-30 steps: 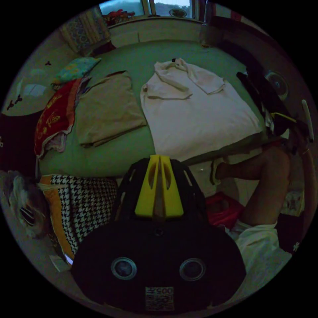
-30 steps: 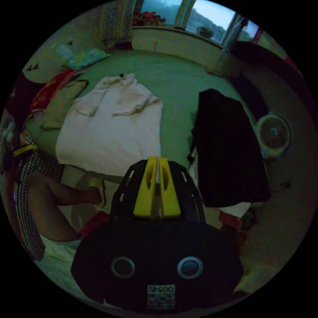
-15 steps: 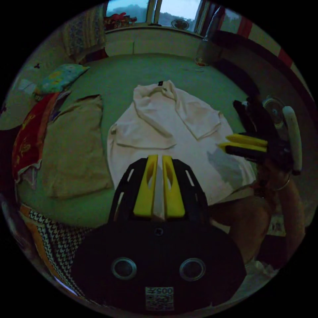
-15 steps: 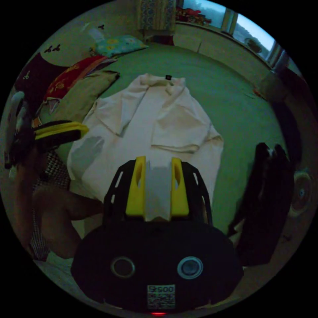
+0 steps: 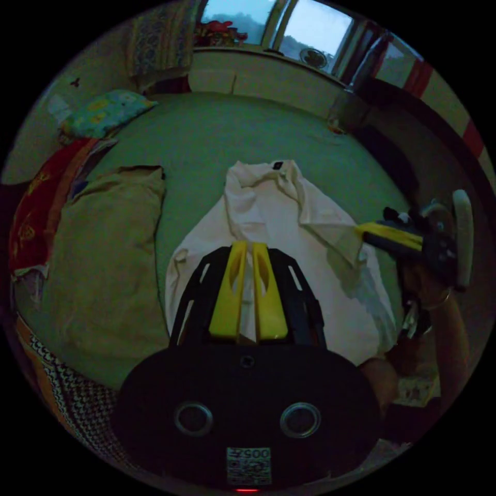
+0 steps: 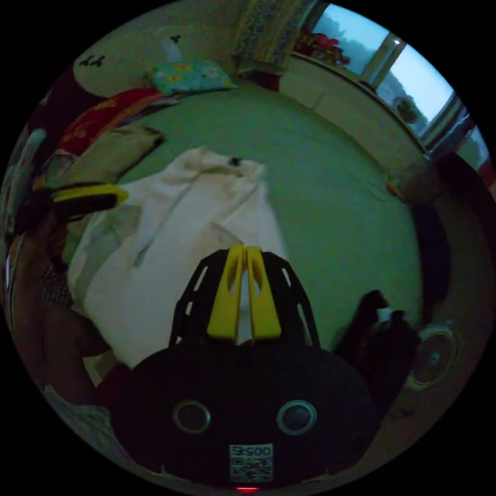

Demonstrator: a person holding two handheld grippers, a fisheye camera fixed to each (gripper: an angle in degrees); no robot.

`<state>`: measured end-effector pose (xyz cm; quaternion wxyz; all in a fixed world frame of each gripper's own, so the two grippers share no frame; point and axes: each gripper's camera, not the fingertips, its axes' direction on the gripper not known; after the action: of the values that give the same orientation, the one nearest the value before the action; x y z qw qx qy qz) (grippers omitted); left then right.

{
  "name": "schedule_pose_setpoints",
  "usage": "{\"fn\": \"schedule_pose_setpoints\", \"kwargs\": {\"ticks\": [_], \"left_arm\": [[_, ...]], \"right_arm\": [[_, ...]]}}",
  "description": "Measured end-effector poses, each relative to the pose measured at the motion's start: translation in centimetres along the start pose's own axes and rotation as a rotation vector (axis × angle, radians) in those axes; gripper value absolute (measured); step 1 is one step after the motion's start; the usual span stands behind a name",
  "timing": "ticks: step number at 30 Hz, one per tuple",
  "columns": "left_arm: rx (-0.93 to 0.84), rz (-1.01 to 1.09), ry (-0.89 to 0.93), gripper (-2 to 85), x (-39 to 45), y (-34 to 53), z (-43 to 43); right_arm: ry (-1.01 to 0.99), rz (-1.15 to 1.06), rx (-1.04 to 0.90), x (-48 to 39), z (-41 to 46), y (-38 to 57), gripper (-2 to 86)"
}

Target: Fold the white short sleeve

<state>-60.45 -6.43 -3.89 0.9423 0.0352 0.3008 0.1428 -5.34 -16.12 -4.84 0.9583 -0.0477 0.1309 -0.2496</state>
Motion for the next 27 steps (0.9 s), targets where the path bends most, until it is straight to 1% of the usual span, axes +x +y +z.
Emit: {"fn": "schedule_pose_setpoints", "kwargs": {"ticks": [1, 3, 4, 5, 6, 8, 9, 10, 12, 14, 16, 20, 25, 27], "left_arm": [[0.007, -0.017, 0.015, 2.9, -0.5, -1.1, 0.7], [0.022, -0.035, 0.034, 2.9, -1.0, -2.7, 1.8], [0.025, -0.037, 0.051, 3.0, -1.2, -3.7, 2.6], [0.028, -0.032, 0.056, 3.0, -1.1, -4.7, 3.5], [0.029, -0.024, 0.053, 3.1, -1.1, -5.2, 3.9], [0.023, 0.011, 0.010, 3.5, -0.8, -7.2, 5.7], [0.021, 0.016, -0.003, 3.7, -0.8, -7.6, 6.2], [0.018, 0.022, -0.011, 4.1, -0.8, -8.5, 7.1], [-0.009, 0.037, 0.023, 5.2, -1.0, -9.8, 8.7], [-0.037, 0.049, 0.082, 6.9, -1.1, -11.4, 10.7], [-0.058, 0.077, 0.074, 7.9, -0.9, -12.5, 12.1], [-0.089, 0.124, 0.043, 10.6, -0.1, -14.2, 15.7], [-0.131, 0.116, 0.125, 13.3, 0.8, -16.1, 20.9], [-0.142, 0.120, 0.125, 13.3, 1.3, -17.4, 22.9]], "right_arm": [[0.023, 0.031, -0.009, 1.2, 0.2, -0.9, -1.7], [0.121, 0.215, -0.007, 6.0, 1.1, -4.0, -1.6], [0.135, 0.267, -0.009, 7.1, 1.4, -4.6, -1.6], [0.183, 0.376, -0.017, 9.1, 1.8, -5.4, -1.5], [0.293, 0.514, -0.006, 10.7, 1.8, -5.8, -1.5], [0.326, 0.631, -0.002, 11.9, 2.2, -6.0, -1.1], [0.274, 0.672, -0.006, 12.1, 2.7, -6.0, -0.8], [0.241, 0.676, 0.004, 11.9, 2.9, -6.0, -0.6], [0.090, 0.564, 0.049, 9.5, 4.0, -5.9, 0.5], [0.033, 0.454, 0.055, 6.6, 4.9, -5.4, 2.4], [0.000, 0.376, 0.038, 3.7, 6.0, -4.7, 3.1], [-0.159, 0.400, 0.063, -0.9, 8.9, -3.5, 3.2], [-0.128, 0.426, 0.116, -3.2, 11.9, -3.7, 0.3], [-0.132, 0.447, 0.112, -3.0, 12.9, -4.4, -0.3]]}}
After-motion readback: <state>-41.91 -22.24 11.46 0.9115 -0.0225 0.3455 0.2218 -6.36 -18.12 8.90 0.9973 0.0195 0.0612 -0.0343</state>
